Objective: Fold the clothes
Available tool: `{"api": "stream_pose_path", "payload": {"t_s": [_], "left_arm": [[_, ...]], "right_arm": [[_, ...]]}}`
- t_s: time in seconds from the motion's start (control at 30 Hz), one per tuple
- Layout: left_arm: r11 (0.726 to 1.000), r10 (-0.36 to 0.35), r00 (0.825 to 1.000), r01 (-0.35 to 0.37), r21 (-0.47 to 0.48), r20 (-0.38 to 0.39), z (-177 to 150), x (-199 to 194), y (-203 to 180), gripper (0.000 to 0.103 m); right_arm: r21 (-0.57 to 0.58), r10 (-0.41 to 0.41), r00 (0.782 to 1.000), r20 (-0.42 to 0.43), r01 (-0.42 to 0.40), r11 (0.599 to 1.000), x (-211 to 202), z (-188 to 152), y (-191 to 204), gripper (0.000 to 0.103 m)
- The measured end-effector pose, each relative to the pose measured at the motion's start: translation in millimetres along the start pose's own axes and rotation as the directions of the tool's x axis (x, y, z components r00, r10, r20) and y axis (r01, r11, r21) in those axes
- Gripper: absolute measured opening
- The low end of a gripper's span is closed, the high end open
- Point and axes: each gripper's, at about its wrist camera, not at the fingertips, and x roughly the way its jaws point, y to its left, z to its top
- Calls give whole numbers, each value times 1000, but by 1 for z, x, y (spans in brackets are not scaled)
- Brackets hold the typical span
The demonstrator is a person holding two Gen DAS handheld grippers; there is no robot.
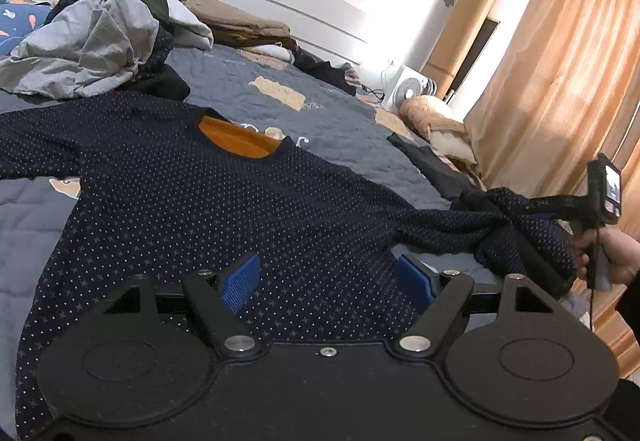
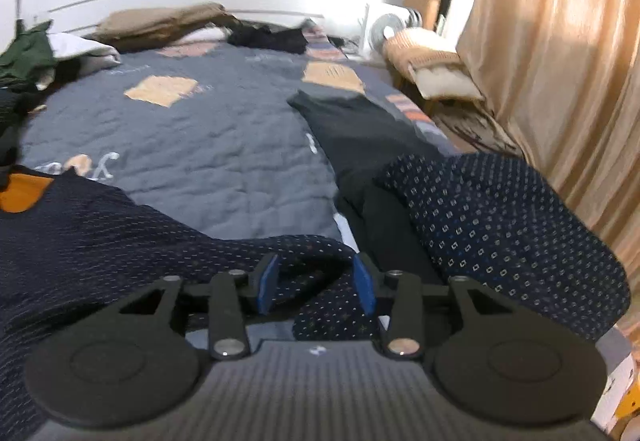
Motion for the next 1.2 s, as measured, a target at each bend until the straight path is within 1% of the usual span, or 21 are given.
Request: {"api": "stream_pose_path", "payload": {"t_s": [0.1,0.17,0.23,0.3,0.43,0.47,0.53,0.6,0.67,0.73,0.87,0.97,1.07,1.1,1.2], "left_arm": [[1000,-3,1000,3,-4,14,2,-6,-1,76],[1000,3,1000,-3,-4,21,4,-10,1,77],[1000,19,1000,-19,-7,24,5,-14,4,79],[999,34,999,-34,-11,27,6,-17,7,79],[995,87,996,-86,-41,35,8,-27,22,79],[994,100,994,-99,-49,36,9,-29,26,79],[990,127,991,-125,-64,39,10,-35,34,79],[985,154,987,-150,-80,42,11,-40,42,79],[982,171,984,-167,-91,42,11,-44,47,79],[983,166,985,-162,-82,38,11,-46,48,79],[989,140,989,-138,-51,36,12,-45,44,79],[990,134,990,-133,-41,30,14,-40,45,80],[990,139,990,-138,-36,18,20,-32,49,80],[989,141,990,-141,-35,14,22,-29,51,80],[990,135,991,-134,-31,10,33,-22,53,80]], "right_arm": [[26,39,999,22,-39,999,-17,-5,7,45],[52,87,996,29,-88,995,-25,-13,15,45],[77,153,988,22,-155,985,-34,-27,29,46],[87,225,974,11,-225,970,-41,-43,46,46],[102,368,930,-2,-366,925,-50,-74,80,47],[93,387,922,-3,-385,918,-50,-78,88,47],[62,400,916,-13,-398,915,-48,-80,101,47],[45,398,917,-10,-397,917,-41,-74,108,47],[67,414,910,9,-413,908,-32,-60,108,47],[84,432,901,31,-433,897,-22,-43,108,48],[38,440,897,51,-442,896,5,-3,115,50],[52,489,871,53,-491,869,34,23,115,51],[62,516,855,45,-518,853,68,41,119,55],[59,520,853,39,-522,851,81,46,122,57],[18,501,865,-3,-501,865,121,58,140,58]]}}
